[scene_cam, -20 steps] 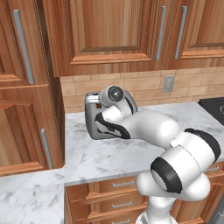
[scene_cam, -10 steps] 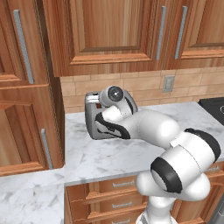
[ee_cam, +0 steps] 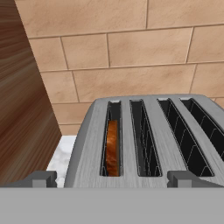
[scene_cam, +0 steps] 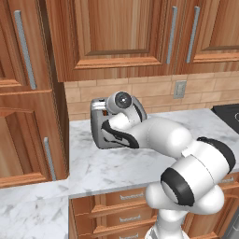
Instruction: Start the toaster. Once the lever pops up, take the bread to the plate on the dining counter.
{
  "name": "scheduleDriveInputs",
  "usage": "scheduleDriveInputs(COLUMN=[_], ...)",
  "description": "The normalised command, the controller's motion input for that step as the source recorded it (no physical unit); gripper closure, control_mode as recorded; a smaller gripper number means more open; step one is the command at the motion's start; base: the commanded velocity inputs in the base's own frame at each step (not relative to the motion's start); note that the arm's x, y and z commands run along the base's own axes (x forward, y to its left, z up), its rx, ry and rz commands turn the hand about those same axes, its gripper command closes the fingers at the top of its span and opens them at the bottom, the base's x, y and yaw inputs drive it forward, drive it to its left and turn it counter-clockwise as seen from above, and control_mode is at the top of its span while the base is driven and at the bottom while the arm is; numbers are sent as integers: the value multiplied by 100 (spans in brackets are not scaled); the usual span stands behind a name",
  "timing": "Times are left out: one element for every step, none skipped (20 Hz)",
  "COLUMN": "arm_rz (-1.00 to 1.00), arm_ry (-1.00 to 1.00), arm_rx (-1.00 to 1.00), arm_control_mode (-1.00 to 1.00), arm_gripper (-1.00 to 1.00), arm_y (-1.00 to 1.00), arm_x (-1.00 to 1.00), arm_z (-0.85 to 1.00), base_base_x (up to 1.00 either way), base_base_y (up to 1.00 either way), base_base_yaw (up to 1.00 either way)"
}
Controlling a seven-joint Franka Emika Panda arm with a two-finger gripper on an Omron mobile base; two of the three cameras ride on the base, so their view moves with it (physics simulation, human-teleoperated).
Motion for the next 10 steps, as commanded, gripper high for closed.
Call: scheduleDriveInputs(arm_rz=[0,0,0,0,0,0,0,0,0,0], arm_ry=[0,0,0,0,0,0,0,0,0,0], arm_rx=[0,0,0,0,0,0,0,0,0,0], arm_control_mode=[-100,-100,-100,-100,-100,-100,-100,-100,-100,-100], arm_gripper=[-100,-100,-100,-100,-100,-100,-100,-100,-100,-100], arm_y=[0,0,0,0,0,0,0,0,0,0], arm_x=[0,0,0,0,0,0,0,0,0,0], arm_z=[0,0,0,0,0,0,0,0,0,0], base_base_x=[0,0,0,0,0,0,0,0,0,0], base_base_y=[0,0,0,0,0,0,0,0,0,0], base_base_yaw=[0,0,0,0,0,0,0,0,0,0])
